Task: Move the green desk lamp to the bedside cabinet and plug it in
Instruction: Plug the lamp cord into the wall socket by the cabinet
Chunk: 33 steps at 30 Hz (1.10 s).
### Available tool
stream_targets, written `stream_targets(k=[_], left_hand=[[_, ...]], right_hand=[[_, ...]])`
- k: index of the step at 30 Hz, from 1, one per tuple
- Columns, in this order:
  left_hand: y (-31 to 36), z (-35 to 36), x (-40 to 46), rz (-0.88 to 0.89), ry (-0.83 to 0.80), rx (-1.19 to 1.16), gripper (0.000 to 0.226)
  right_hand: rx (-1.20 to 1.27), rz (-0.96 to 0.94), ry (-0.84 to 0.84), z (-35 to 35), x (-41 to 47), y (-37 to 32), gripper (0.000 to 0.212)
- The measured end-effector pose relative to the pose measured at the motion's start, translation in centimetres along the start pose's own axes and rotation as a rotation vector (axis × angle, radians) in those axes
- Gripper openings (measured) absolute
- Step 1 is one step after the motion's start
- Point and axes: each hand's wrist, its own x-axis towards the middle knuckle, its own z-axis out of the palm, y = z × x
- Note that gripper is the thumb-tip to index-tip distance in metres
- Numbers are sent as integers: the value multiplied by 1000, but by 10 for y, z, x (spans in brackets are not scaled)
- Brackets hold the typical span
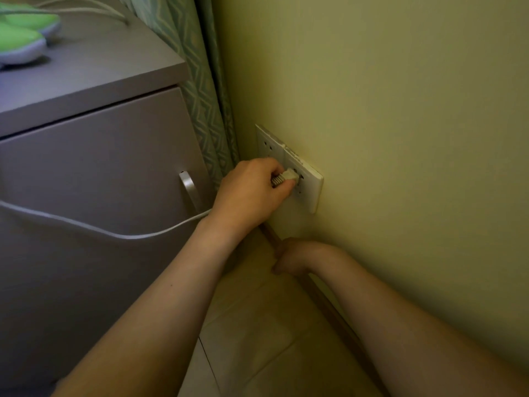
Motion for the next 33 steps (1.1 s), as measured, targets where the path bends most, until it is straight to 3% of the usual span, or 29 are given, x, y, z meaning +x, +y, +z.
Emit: stream_targets(k=[11, 22, 33], left_hand=[[1, 9, -2, -1, 63, -165, 28], [12, 11, 6, -31, 50, -99, 35], [19, 13, -3, -63, 13, -6, 26]], right_hand=[[-7, 26, -28, 7, 8, 10, 47], [-45, 31, -38, 7, 9, 9, 51], [-112, 16, 22, 2, -16, -15, 38]])
